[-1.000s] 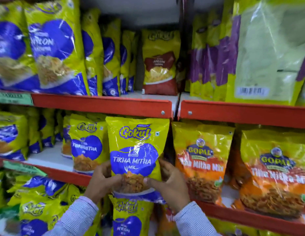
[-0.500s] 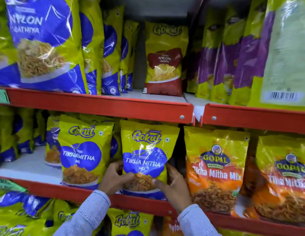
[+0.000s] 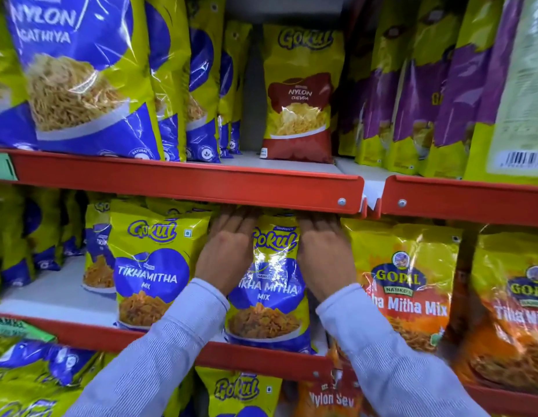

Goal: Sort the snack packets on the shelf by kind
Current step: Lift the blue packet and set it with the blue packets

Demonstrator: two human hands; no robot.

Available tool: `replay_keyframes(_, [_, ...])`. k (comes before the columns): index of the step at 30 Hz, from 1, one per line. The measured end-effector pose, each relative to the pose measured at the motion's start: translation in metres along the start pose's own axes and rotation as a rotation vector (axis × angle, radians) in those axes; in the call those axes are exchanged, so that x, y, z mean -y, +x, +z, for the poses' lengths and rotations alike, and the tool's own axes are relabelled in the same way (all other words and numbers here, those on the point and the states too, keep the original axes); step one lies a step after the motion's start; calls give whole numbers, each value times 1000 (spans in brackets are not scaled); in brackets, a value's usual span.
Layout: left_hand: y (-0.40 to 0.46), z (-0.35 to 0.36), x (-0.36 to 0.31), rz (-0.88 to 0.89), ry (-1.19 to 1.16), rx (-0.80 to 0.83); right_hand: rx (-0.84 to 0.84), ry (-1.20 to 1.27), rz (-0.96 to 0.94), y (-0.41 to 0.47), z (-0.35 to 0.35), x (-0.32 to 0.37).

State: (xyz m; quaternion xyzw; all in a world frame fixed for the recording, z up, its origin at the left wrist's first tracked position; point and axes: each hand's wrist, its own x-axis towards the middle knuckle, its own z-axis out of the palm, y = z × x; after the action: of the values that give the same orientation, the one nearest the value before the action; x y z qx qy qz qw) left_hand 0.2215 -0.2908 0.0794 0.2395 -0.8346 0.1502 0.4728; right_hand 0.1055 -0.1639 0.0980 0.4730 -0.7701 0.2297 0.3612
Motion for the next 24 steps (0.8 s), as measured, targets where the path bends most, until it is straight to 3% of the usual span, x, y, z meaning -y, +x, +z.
replay_keyframes(3, [20, -4, 4, -28, 126, 168, 135, -88, -15, 13, -3, -5])
replay_keyframes(6, [36, -4, 3, -238, -19, 386, 208, -31, -25, 19, 0, -10])
replay_keyframes(9, [33, 4, 2, -213, -57, 309, 76, 41, -61, 17, 5, -14])
replay_keyframes(12, [4, 8, 4, -20, -97, 17, -87, 59, -91, -3, 14, -15])
replay_keyframes(13, [-11, 12, 5, 28, -105, -14, -114, 76, -103, -15, 20, -16])
replay_keyframes(18, [-82, 33, 2, 157, -49, 151, 16, 120, -169, -68, 54, -17])
replay_keyframes(24, [-81, 37, 2, 73, 39, 212, 83, 126, -152, -64, 60, -19])
